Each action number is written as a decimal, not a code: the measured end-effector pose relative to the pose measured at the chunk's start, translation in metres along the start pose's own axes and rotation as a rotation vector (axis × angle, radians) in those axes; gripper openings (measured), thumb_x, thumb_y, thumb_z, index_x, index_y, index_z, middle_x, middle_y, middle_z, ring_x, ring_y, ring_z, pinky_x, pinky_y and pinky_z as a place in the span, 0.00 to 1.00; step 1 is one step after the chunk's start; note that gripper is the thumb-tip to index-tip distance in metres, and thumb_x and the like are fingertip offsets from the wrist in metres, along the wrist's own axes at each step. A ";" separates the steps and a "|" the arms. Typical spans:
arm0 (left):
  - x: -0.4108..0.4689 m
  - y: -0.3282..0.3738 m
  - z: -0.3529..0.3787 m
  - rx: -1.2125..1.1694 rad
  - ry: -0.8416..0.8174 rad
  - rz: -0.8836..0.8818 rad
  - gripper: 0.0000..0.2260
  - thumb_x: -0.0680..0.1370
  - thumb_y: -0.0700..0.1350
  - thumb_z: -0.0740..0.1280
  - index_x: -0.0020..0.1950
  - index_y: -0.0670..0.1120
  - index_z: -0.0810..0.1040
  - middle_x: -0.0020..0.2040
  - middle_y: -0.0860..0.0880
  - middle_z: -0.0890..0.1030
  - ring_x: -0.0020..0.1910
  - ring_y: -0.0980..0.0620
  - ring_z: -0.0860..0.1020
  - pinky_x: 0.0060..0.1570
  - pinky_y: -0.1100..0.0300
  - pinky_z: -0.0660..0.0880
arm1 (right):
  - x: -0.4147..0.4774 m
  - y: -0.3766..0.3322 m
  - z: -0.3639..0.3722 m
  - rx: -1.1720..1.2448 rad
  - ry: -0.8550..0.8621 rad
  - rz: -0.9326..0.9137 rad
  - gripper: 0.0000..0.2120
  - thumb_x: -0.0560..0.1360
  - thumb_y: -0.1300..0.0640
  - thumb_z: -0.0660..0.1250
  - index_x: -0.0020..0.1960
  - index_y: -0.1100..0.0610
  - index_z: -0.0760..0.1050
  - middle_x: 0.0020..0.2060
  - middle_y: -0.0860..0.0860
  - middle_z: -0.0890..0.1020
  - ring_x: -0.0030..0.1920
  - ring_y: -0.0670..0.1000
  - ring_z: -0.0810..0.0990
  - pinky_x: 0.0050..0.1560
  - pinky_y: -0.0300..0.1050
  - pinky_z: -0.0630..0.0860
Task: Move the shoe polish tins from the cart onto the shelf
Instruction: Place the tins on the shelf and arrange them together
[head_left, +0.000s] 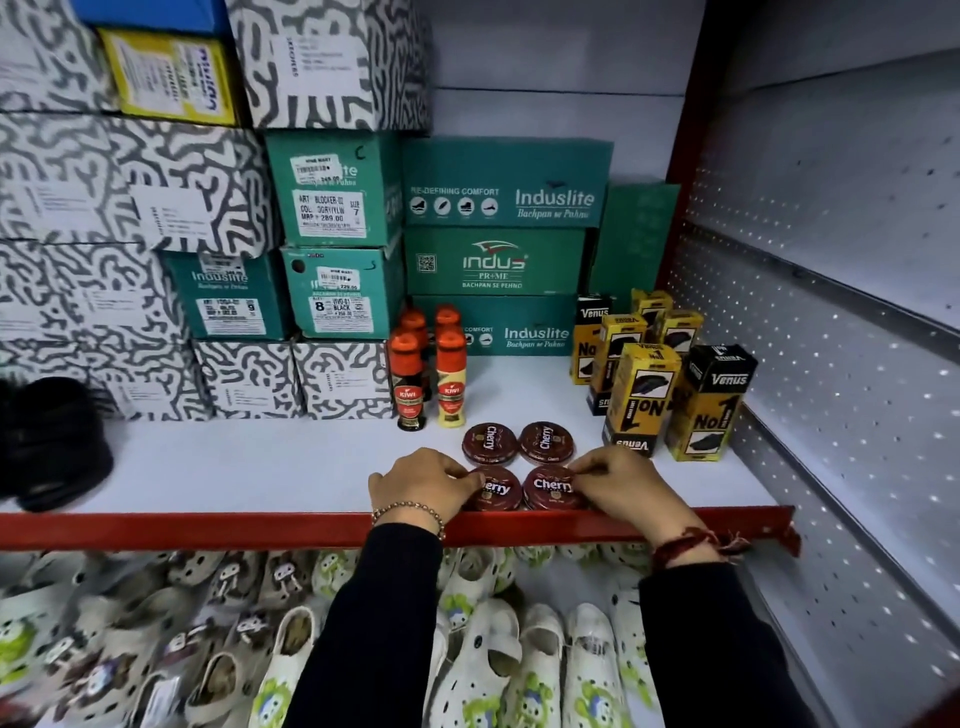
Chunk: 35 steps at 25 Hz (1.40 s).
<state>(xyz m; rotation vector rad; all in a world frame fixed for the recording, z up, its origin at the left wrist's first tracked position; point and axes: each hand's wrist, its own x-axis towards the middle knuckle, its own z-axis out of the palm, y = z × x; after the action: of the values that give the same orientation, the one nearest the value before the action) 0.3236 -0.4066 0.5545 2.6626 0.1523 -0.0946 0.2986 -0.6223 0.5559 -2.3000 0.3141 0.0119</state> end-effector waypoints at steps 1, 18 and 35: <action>0.000 0.000 -0.001 0.000 0.003 0.005 0.18 0.73 0.64 0.66 0.58 0.57 0.83 0.60 0.54 0.83 0.64 0.49 0.78 0.68 0.50 0.64 | 0.001 0.001 -0.001 0.000 0.006 -0.008 0.12 0.73 0.59 0.65 0.53 0.53 0.83 0.51 0.53 0.84 0.51 0.53 0.82 0.54 0.44 0.77; 0.004 0.010 0.022 -0.200 -0.156 0.395 0.27 0.79 0.34 0.57 0.78 0.48 0.64 0.81 0.46 0.57 0.80 0.47 0.59 0.78 0.58 0.56 | 0.003 -0.004 0.015 -0.387 -0.061 -0.301 0.26 0.75 0.57 0.60 0.73 0.48 0.68 0.75 0.44 0.68 0.75 0.49 0.64 0.75 0.53 0.59; 0.007 0.026 0.028 0.033 -0.190 0.471 0.28 0.81 0.40 0.54 0.81 0.45 0.51 0.83 0.47 0.49 0.82 0.48 0.45 0.79 0.48 0.44 | 0.008 -0.002 0.028 -0.395 -0.170 -0.355 0.28 0.81 0.56 0.51 0.80 0.57 0.51 0.81 0.52 0.50 0.81 0.52 0.45 0.79 0.52 0.42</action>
<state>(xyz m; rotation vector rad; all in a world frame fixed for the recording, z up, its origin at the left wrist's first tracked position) 0.3321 -0.4415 0.5405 2.6276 -0.5373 -0.1953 0.3097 -0.6023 0.5373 -2.6937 -0.2064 0.0972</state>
